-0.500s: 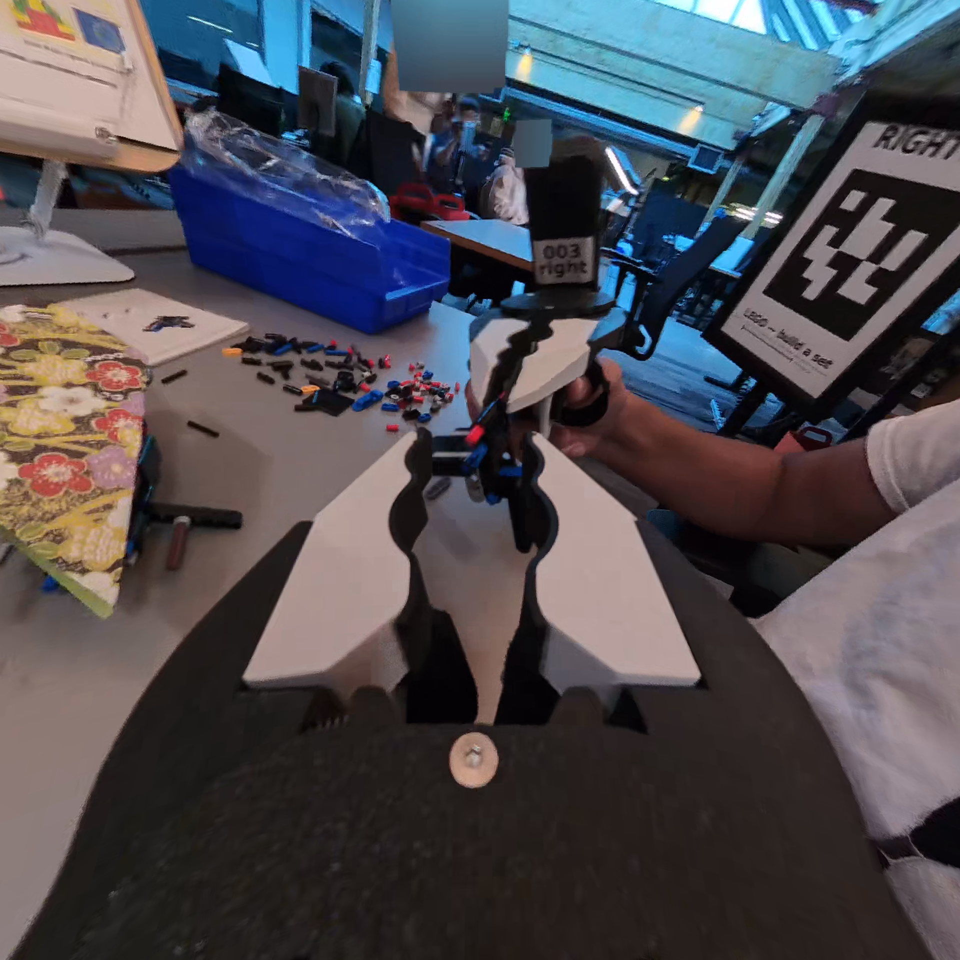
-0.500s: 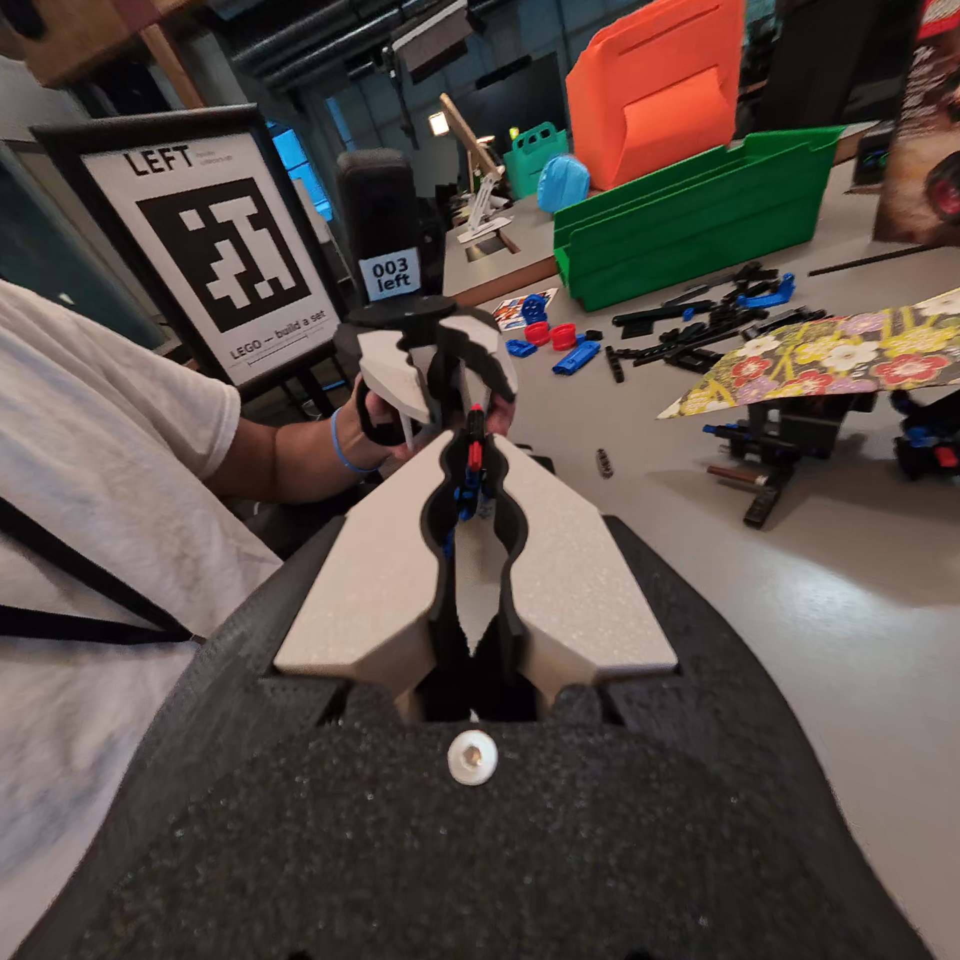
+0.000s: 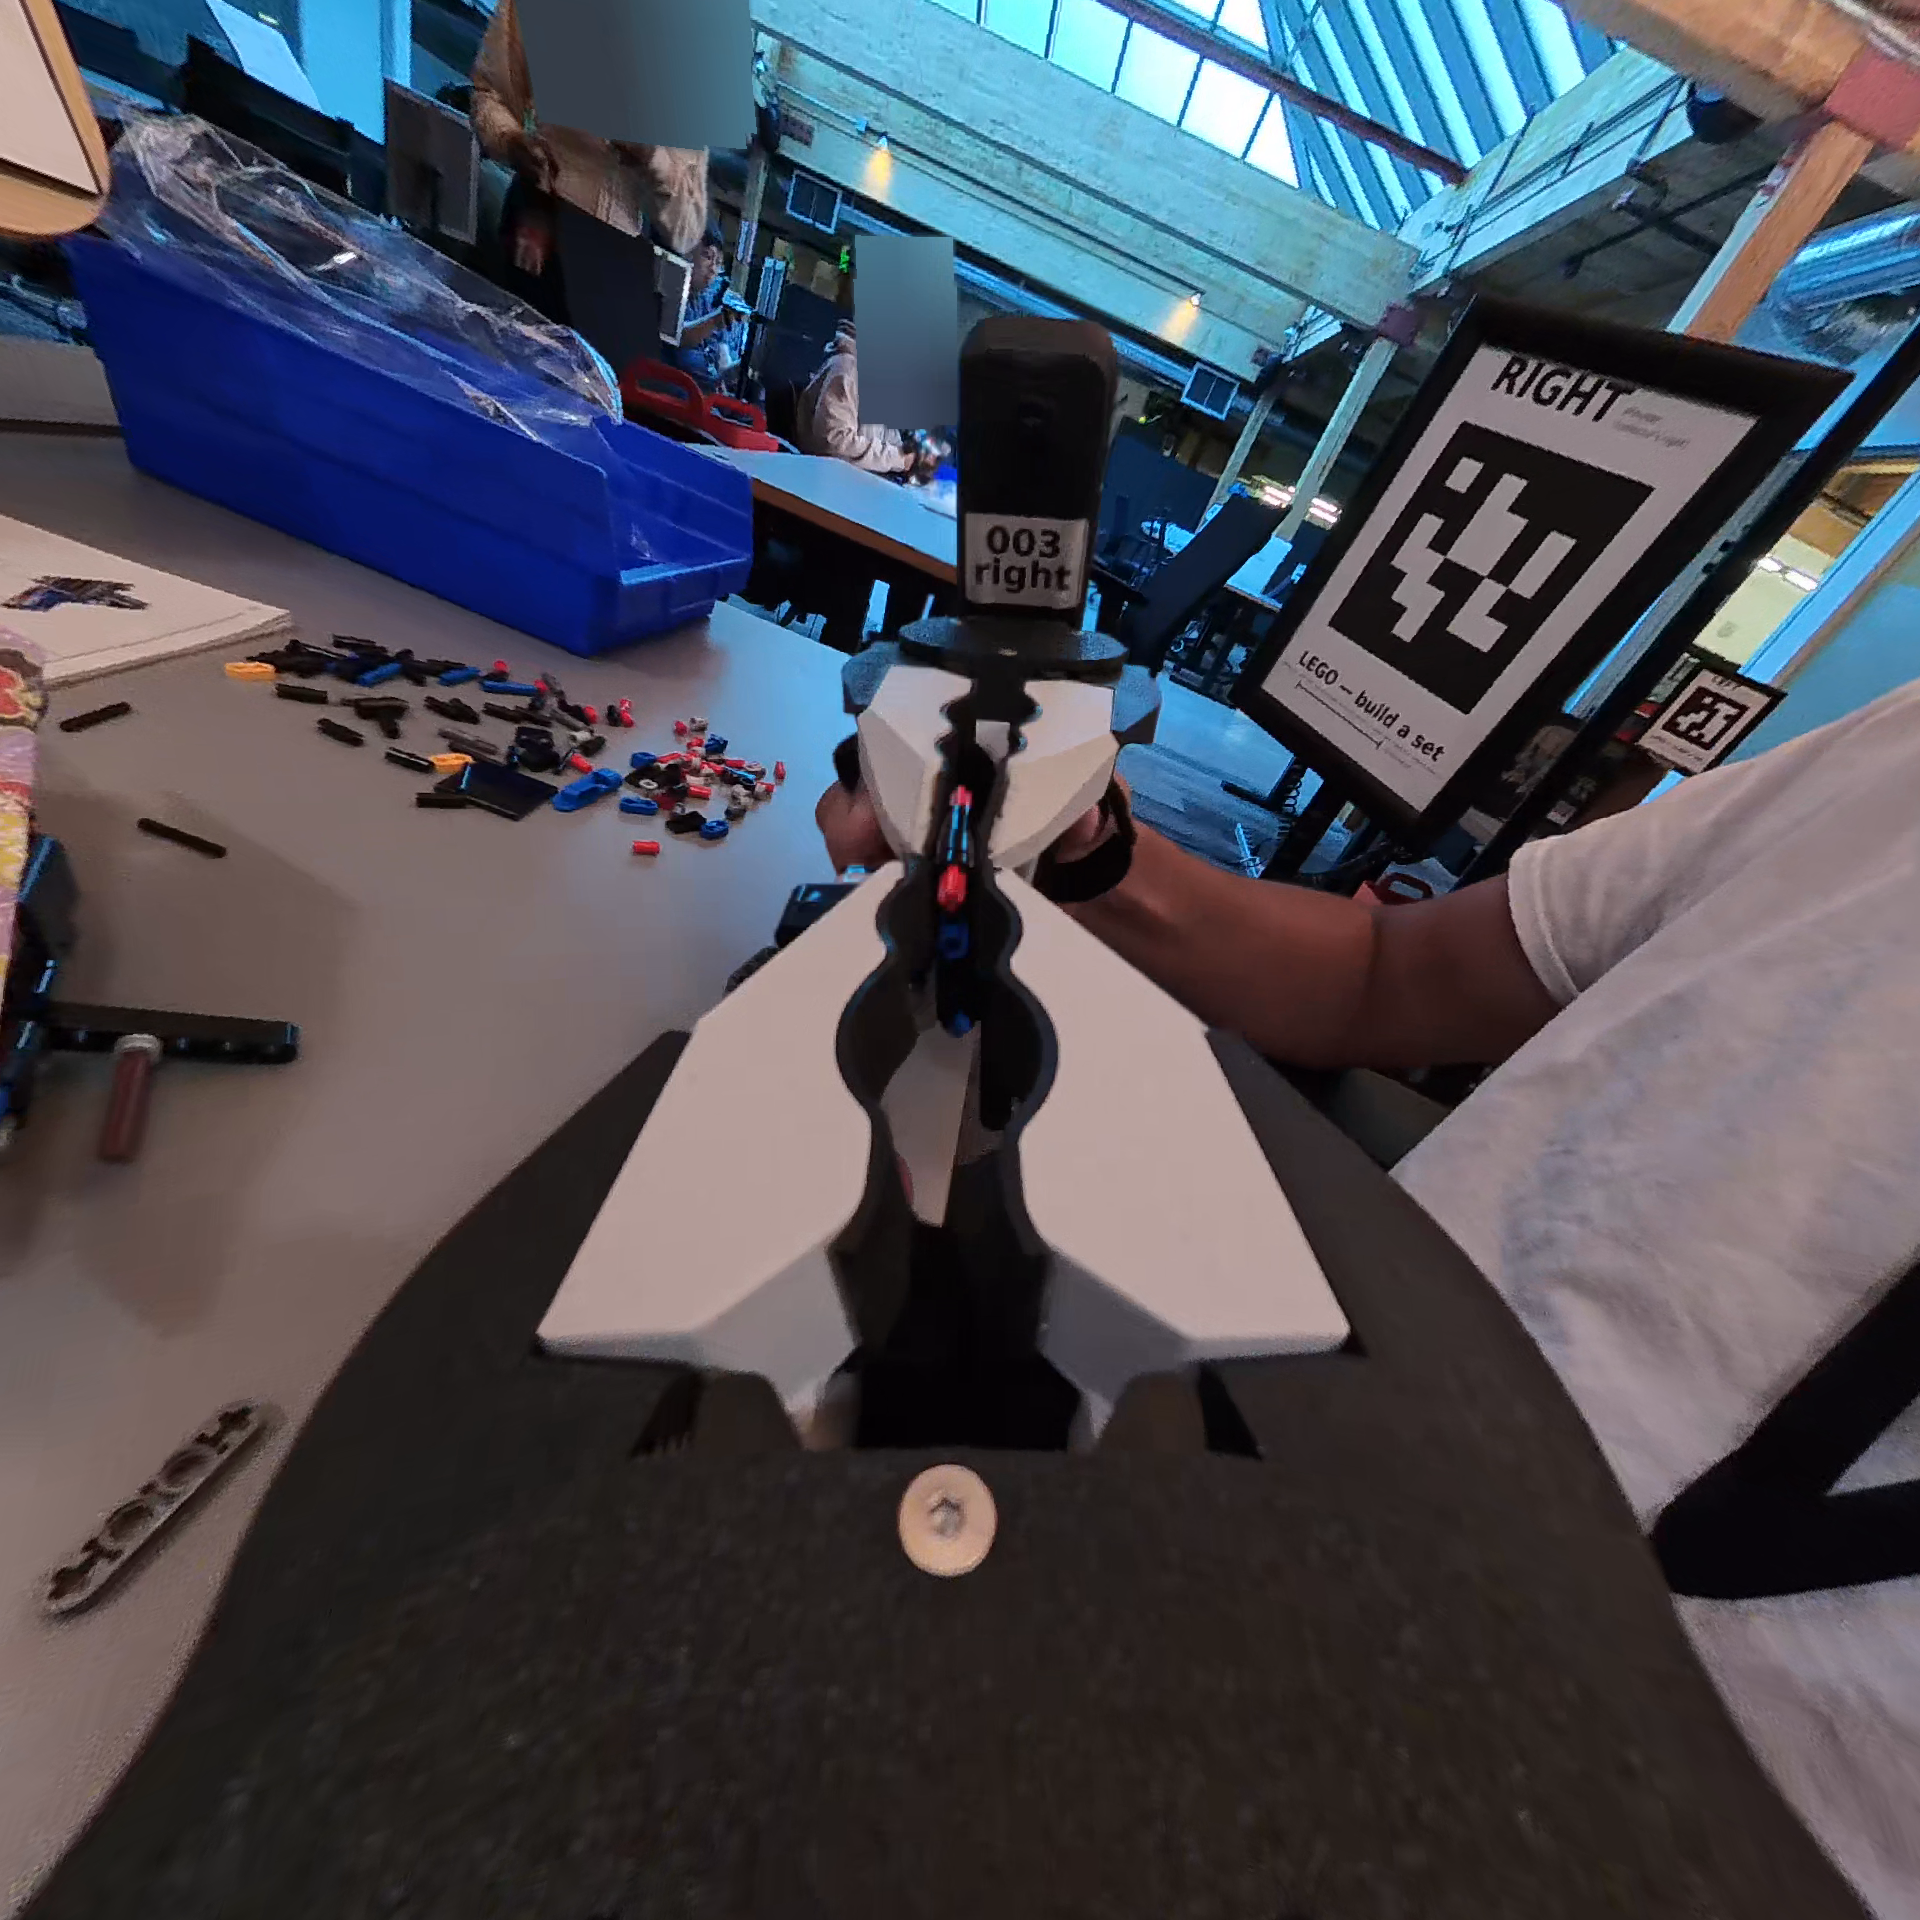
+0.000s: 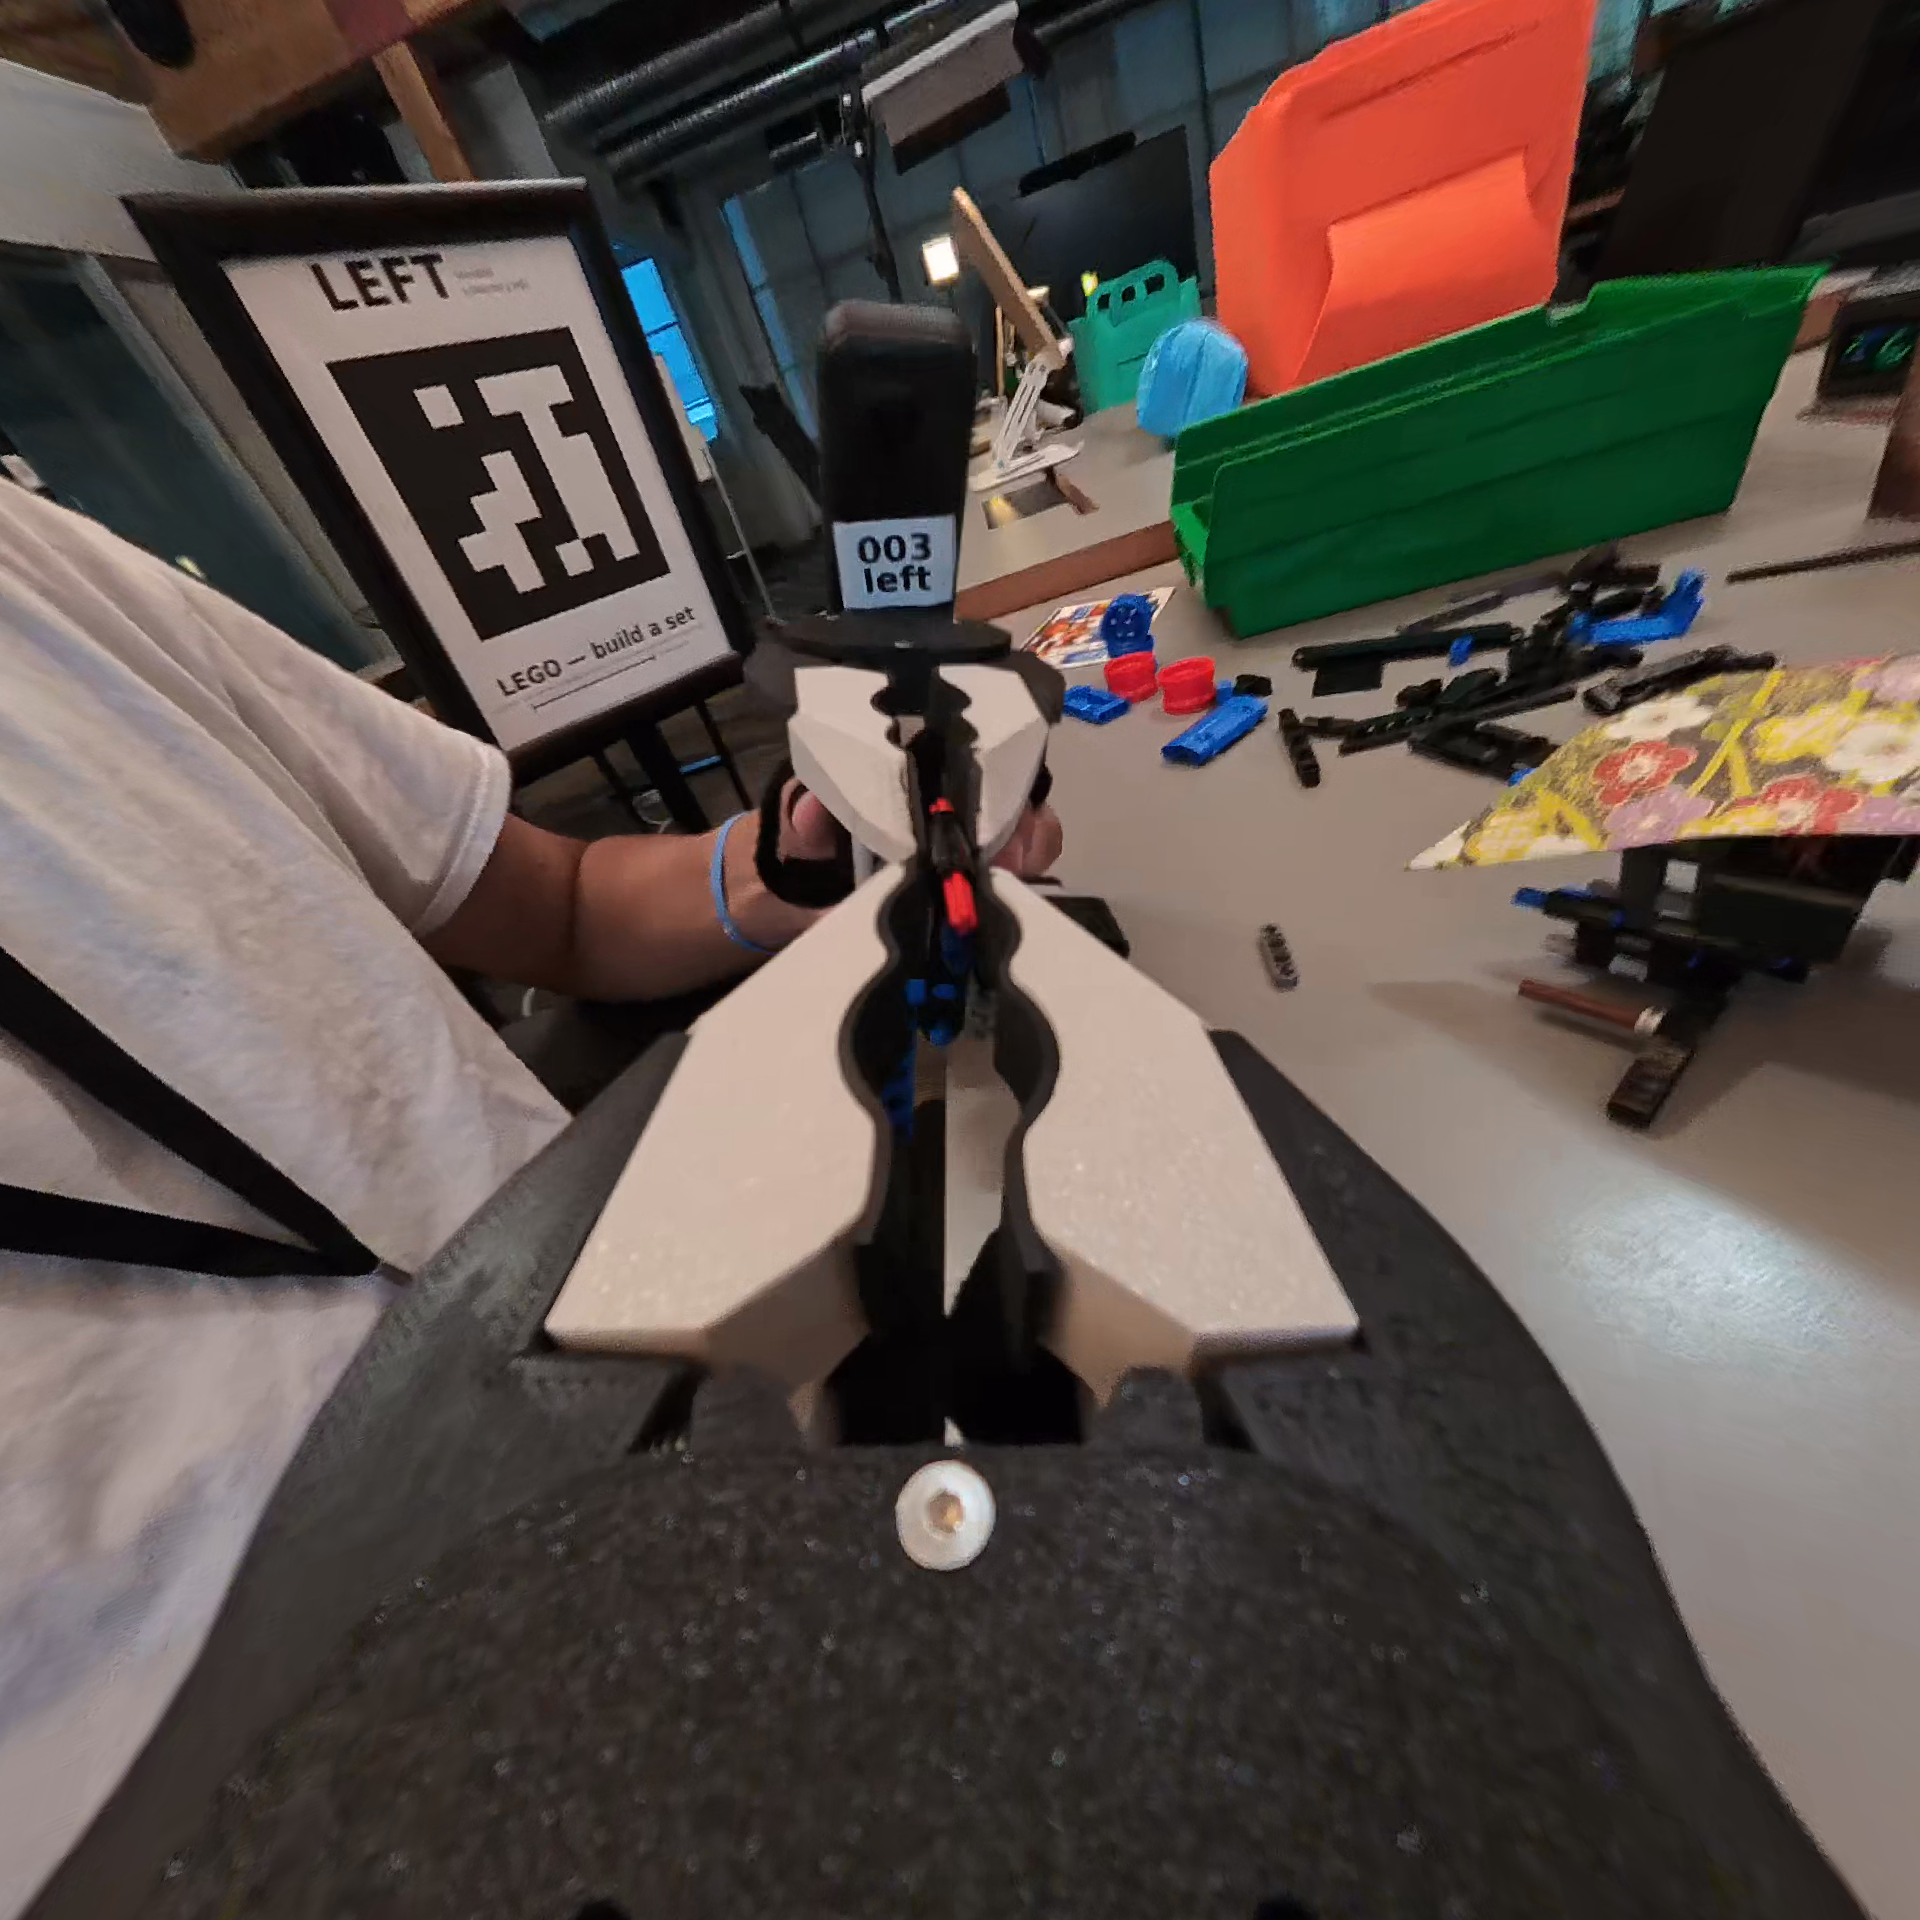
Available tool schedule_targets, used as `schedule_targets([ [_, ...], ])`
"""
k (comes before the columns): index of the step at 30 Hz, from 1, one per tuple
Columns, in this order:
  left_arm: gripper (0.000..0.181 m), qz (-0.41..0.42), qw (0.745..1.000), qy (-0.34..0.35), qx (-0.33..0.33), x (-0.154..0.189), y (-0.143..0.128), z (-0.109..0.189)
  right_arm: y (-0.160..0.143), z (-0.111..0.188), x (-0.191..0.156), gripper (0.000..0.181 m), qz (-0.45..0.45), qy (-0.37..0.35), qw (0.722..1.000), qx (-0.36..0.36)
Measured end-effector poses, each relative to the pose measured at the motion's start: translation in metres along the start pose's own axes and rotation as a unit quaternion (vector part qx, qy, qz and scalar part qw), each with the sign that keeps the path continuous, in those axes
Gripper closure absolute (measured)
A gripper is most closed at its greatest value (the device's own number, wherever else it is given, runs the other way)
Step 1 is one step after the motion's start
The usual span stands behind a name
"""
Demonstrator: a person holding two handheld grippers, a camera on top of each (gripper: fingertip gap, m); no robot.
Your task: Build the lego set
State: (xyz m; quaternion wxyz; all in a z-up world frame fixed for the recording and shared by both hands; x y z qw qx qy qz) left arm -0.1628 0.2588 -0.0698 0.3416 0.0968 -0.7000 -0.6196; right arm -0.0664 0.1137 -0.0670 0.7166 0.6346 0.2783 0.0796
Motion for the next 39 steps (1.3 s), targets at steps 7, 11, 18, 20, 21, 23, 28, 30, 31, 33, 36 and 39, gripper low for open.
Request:
schedule_targets([
  [7,0.176,-0.012,1.0,-0.016,0.001,0.004,0.0,0.001,0.004,0.003,-0.005,0.175,0.008,0.011,1.0,-0.014],
  [11,0.176,-0.026,0.999,-0.012,-0.025,0.002,-0.005,0.0,0.001,0.002,-0.004,0.175,0.013,0.0,0.999,-0.04],
  [18,0.176,-0.016,0.998,-0.042,-0.032,0.004,-0.012,-0.007,0.002,0.004,-0.01,0.175,0.034,0.004,0.998,-0.055],
  [20,0.176,-0.022,0.998,-0.034,-0.044,0.003,-0.013,-0.007,0.002,0.003,-0.011,0.175,0.051,-0.01,0.996,-0.073],
  [21,0.176,-0.019,0.998,-0.038,-0.043,0.003,-0.013,-0.007,0.002,0.003,-0.012,0.175,0.055,-0.01,0.995,-0.077],
  [23,0.176,-0.015,0.998,-0.03,-0.043,0.003,-0.011,-0.008,0.003,0.004,-0.011,0.175,0.049,-0.009,0.996,-0.073],
  [28,0.176,-0.008,1.0,-0.025,-0.014,0.003,-0.004,-0.006,0.007,0.004,-0.007,0.175,0.022,0.004,0.999,-0.035],
  [30,0.176,-0.005,1.0,-0.018,0.016,0.001,-0.002,-0.005,0.008,0.005,-0.004,0.175,0.01,0.005,1.0,0.001],
  [31,0.174,-0.003,0.999,-0.017,0.028,0.0,-0.002,-0.005,0.008,0.004,-0.002,0.175,-0.001,0.002,1.0,0.021],
  [33,0.167,0.005,0.999,-0.016,0.05,-0.002,-0.004,-0.005,0.006,0.003,0.002,0.175,-0.014,-0.005,0.998,0.056],
  [36,0.172,0.003,0.998,0.013,0.055,-0.004,-0.005,-0.007,0.001,-0.003,0.005,0.175,-0.033,-0.012,0.997,0.072],
  [39,0.176,0.0,0.999,0.005,0.052,-0.004,-0.005,-0.006,0.001,-0.004,0.005,0.173,-0.052,0.007,0.996,0.073],
])
Point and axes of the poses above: each gripper's, where its closed fingertips meet, z back along the fingers, y out of its top, x = y × z across the jaws, the point moved 9 cm from there along z, back along the fingers, and after that the axes turned 1 degree about y, right-handed, at the moved point
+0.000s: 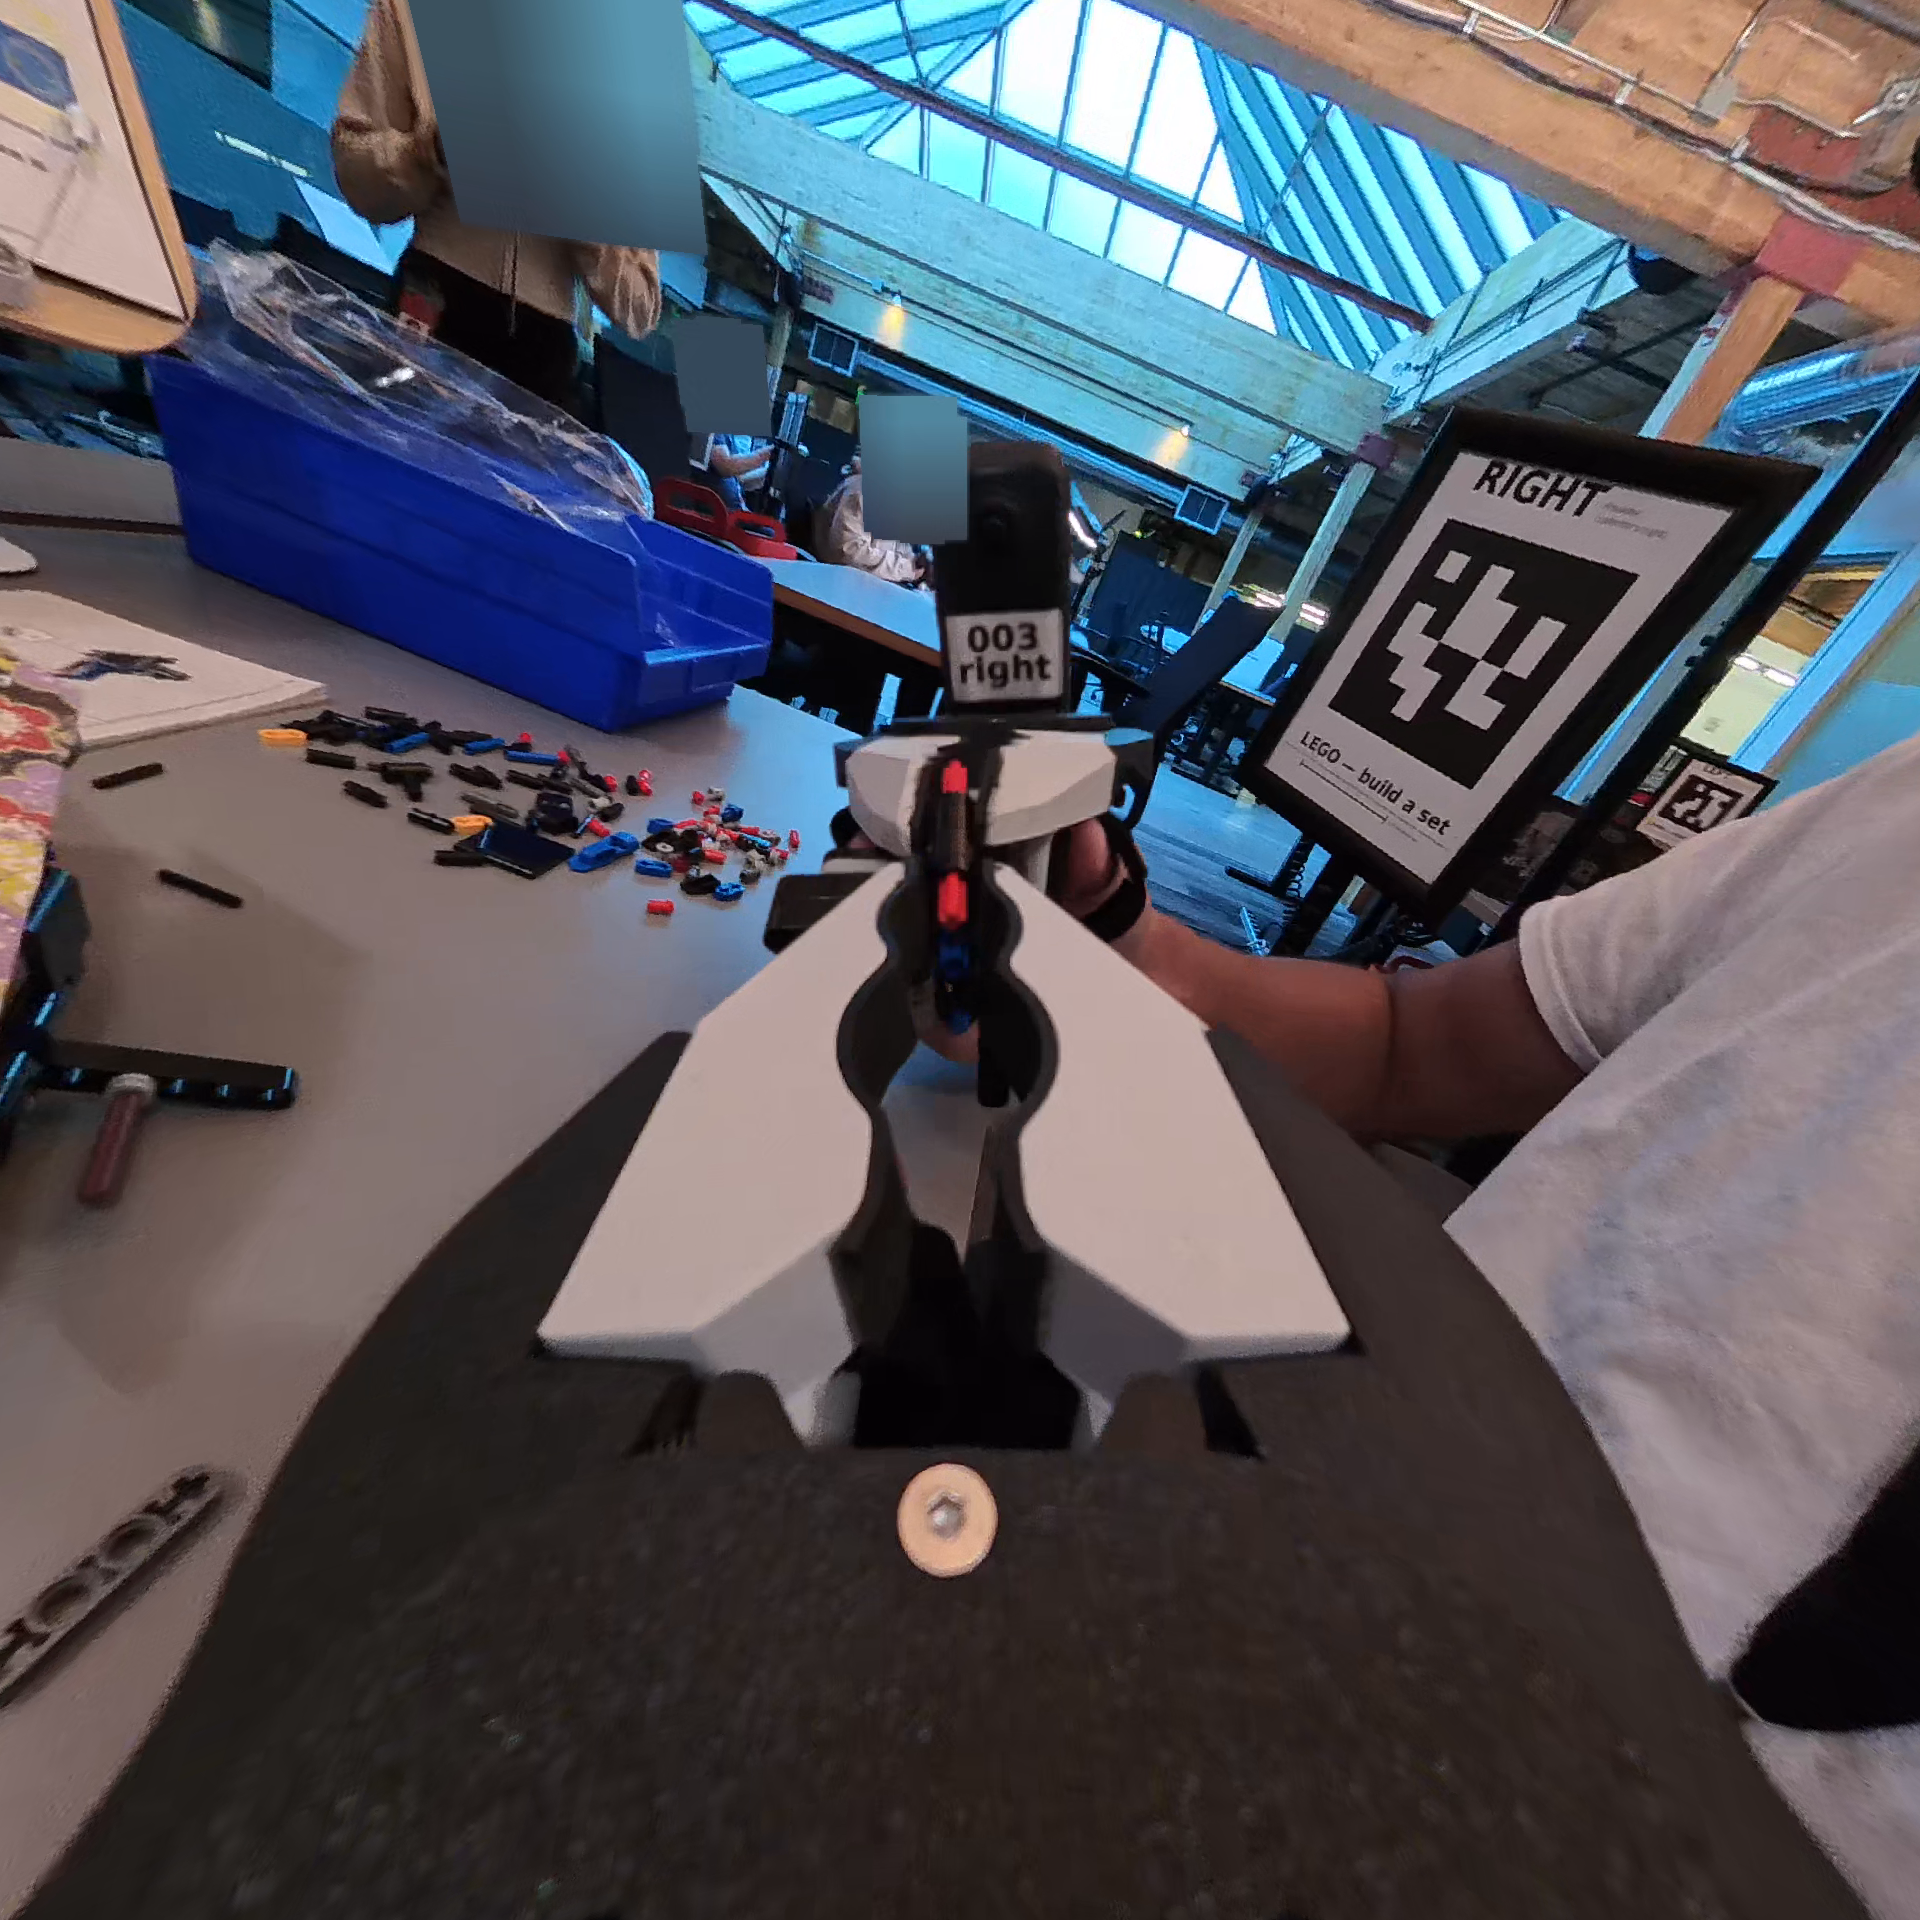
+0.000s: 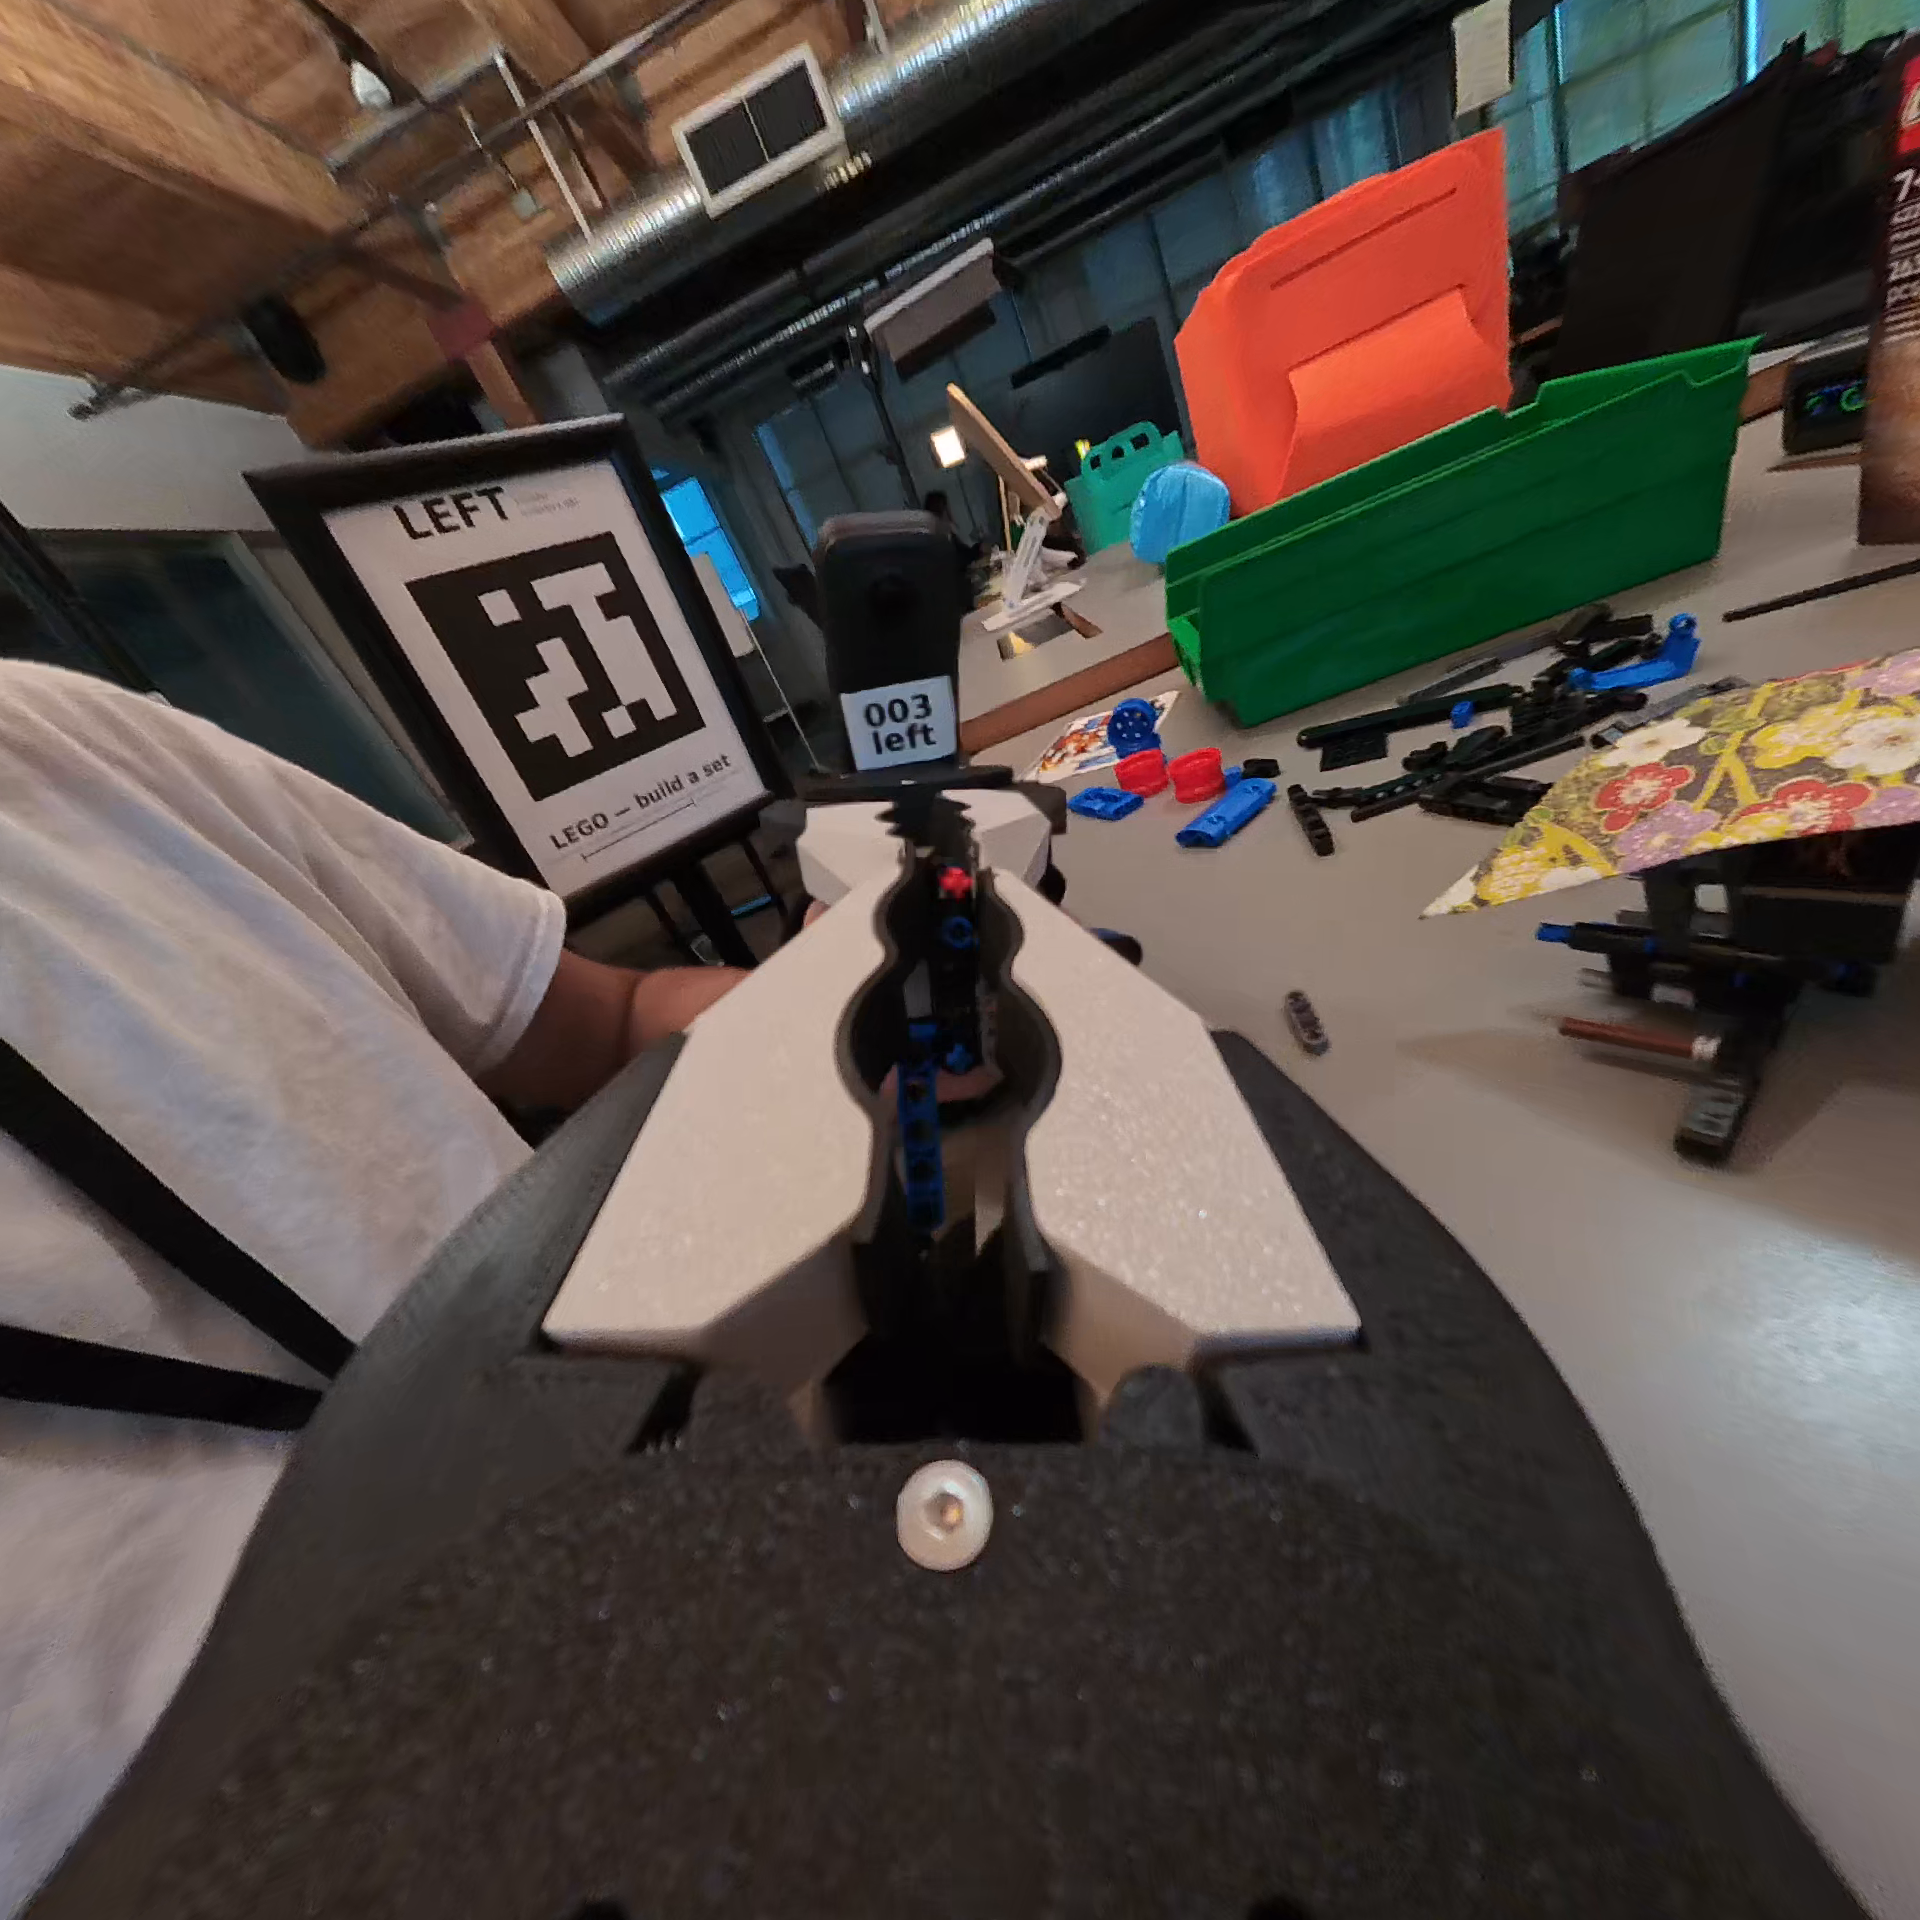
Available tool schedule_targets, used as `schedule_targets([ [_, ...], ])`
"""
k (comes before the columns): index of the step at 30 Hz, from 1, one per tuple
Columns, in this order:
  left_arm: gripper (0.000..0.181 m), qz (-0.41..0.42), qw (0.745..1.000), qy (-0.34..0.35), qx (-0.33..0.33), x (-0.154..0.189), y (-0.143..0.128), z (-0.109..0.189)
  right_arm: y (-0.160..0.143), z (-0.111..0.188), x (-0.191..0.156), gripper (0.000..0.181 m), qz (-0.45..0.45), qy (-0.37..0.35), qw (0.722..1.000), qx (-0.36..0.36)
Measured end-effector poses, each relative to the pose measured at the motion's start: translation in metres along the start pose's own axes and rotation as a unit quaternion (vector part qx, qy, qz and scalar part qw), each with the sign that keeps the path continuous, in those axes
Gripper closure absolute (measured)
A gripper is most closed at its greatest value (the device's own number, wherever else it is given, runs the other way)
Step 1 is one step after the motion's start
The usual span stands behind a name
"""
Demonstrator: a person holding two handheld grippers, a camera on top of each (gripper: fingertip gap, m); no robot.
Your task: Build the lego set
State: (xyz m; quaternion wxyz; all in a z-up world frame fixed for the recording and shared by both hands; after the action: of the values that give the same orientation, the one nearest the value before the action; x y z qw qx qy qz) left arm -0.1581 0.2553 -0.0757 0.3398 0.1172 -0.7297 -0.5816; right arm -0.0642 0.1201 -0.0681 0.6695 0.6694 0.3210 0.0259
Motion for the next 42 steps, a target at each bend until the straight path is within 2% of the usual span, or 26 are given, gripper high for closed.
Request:
schedule_targets([
  [2,0.176,0.013,1.0,-0.003,0.006,-0.002,0.0,0.004,0.003,0.006,0.0,0.167,0.019,-0.016,1.0,-0.01],
  [7,0.176,0.012,1.0,-0.021,-0.018,-0.001,-0.001,0.004,0.008,0.014,-0.005,0.171,0.066,-0.03,0.996,-0.044],
  [12,0.176,0.012,0.999,-0.021,-0.027,-0.001,-0.003,0.002,0.005,0.011,-0.005,0.178,0.06,-0.013,0.996,-0.06],
  [19,0.175,0.023,1.0,-0.014,0.0,-0.004,0.0,0.004,0.001,0.007,-0.001,0.179,0.017,-0.011,1.0,0.003],
  [30,0.176,0.048,0.998,-0.029,0.03,0.0,0.004,0.003,-0.003,-0.003,-0.006,0.178,0.0,-0.004,0.999,0.05],
  [36,0.177,0.115,0.99,-0.048,0.06,-0.005,0.0,0.003,-0.007,-0.006,-0.004,0.179,-0.007,-0.007,0.997,0.077],
  [38,0.176,0.128,0.989,-0.057,0.051,-0.008,0.001,0.002,-0.004,-0.005,-0.004,0.178,-0.002,-0.012,0.998,0.067],
  [40,0.176,0.094,0.994,-0.051,0.022,-0.009,0.008,0.001,0.008,0.005,-0.005,0.178,0.025,-0.02,0.999,0.021],
  [42,0.176,0.015,1.0,-0.014,-0.01,-0.015,0.016,0.001,0.028,0.035,-0.005,0.171,0.051,-0.036,0.998,-0.015],
])
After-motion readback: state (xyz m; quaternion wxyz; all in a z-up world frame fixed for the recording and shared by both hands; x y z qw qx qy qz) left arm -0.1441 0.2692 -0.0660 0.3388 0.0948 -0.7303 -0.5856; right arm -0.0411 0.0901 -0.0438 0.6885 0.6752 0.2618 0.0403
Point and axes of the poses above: each gripper's, where its closed fingertips meet, z back along the fingers, y out of its top, x = y × z across the jaws, the point moved 9 cm from there along z, back along the fingers, and after that the axes turned 1 degree about y, right-handed, at the moved point
